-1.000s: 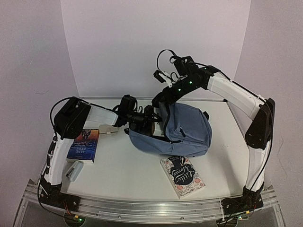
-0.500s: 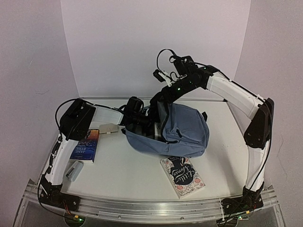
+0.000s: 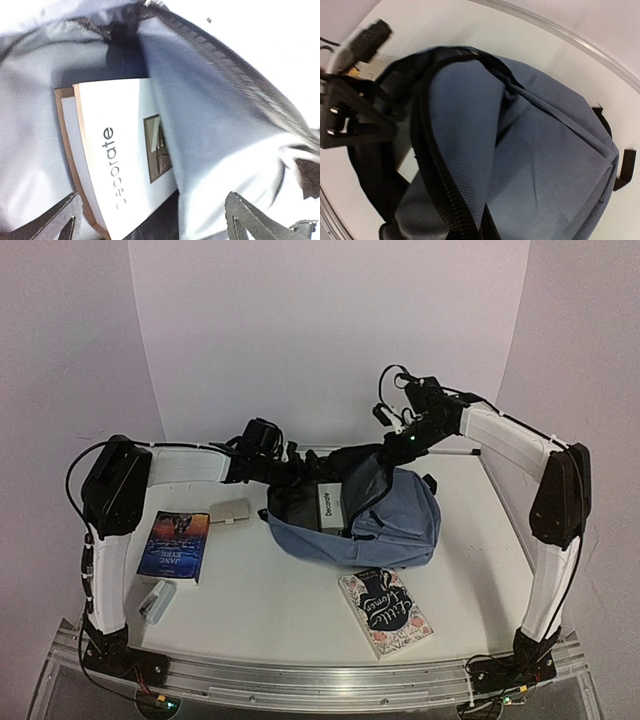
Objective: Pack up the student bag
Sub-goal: Place the stationery in the student bag.
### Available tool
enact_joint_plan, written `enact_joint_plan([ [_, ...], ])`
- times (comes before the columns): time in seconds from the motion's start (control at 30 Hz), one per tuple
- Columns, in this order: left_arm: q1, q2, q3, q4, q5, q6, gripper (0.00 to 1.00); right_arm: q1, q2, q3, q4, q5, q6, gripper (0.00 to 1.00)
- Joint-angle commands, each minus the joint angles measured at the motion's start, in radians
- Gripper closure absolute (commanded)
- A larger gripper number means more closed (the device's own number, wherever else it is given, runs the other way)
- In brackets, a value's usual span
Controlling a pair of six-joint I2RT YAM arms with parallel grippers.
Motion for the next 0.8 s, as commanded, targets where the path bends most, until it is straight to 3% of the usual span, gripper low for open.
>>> enact_joint_plan([
  [0.0,0.021,-0.068,-0.038,0.008,-0.027,0.034,0.00,-0.062,0.036,-0.035,0.029,0.107,-0.007,1.00],
  [0.23,0.029,-0.155,-0.133,0.046,-0.065,0.051,0.02,-0.136,0.247,0.068,0.032,0.186,-0.037,0.96],
  [0.4,0.029,-0.196,-0.181,0.033,-0.068,0.075,0.01,-0.136,0.335,0.103,0.033,0.216,-0.027,0.74],
  [0.57,0.027,-0.269,-0.272,0.081,-0.040,0.111,0.00,-0.136,0.274,0.089,0.035,0.252,-0.021,0.41],
  [0.77,-0.005,-0.371,-0.362,0.072,-0.022,0.210,0.00,-0.137,0.145,0.076,0.031,0.253,-0.015,0.14],
])
